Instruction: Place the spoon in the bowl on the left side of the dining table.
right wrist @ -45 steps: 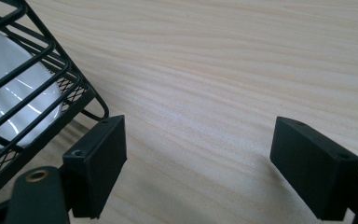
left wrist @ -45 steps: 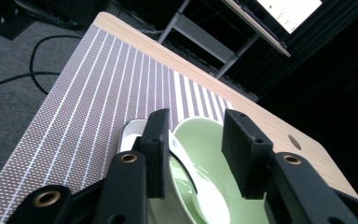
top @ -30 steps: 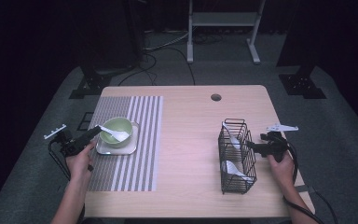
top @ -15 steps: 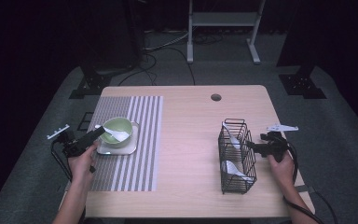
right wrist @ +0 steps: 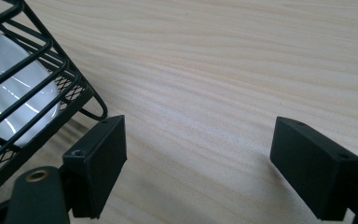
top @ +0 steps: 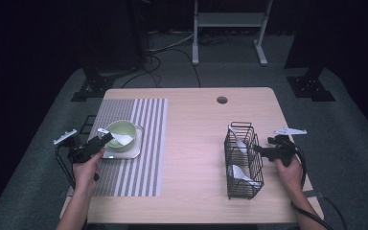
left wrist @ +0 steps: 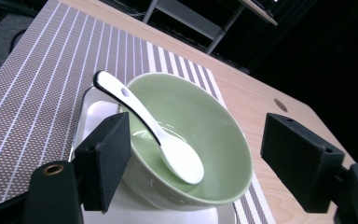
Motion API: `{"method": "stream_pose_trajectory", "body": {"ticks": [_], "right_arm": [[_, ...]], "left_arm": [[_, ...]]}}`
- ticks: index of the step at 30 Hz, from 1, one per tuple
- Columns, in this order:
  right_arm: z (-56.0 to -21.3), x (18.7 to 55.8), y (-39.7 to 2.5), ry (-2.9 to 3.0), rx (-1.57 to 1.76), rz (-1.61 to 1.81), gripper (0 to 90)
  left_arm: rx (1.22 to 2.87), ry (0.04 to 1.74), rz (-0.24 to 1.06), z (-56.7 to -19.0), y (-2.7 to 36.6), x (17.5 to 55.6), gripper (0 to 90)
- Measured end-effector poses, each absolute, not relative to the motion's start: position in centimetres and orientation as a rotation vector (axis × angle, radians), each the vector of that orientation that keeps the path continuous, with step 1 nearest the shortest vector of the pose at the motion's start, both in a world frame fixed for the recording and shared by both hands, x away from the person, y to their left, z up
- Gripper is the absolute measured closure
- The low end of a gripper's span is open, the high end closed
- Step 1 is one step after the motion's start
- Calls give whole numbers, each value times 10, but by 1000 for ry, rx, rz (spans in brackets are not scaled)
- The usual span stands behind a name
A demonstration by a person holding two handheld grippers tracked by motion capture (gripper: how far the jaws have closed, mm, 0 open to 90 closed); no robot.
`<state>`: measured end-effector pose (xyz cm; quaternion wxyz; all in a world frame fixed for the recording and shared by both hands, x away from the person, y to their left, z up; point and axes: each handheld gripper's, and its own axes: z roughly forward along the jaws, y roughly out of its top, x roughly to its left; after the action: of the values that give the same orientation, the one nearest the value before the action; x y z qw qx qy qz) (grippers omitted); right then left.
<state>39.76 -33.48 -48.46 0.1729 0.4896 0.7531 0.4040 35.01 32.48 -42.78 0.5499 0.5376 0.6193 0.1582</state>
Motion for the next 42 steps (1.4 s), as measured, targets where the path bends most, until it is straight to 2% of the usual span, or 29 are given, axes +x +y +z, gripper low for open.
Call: {"method": "stream_pose_trajectory", "body": {"ticks": [8, 16, 18, 42], "right_arm": [[-485, 398, -335, 2137, 1387, 1146, 173], [-485, 398, -335, 2137, 1387, 1146, 173], [-485, 398, -335, 2137, 1388, 1147, 173], [-485, 398, -335, 2136, 1385, 1147, 173]], "left_arm": [[1338, 1427, 375, -425, 314, 347, 171], [1365, 1393, 391, -419, 306, 343, 168], [1371, 1396, 390, -419, 304, 343, 130], [1460, 1312, 360, -415, 273, 337, 105]]}}
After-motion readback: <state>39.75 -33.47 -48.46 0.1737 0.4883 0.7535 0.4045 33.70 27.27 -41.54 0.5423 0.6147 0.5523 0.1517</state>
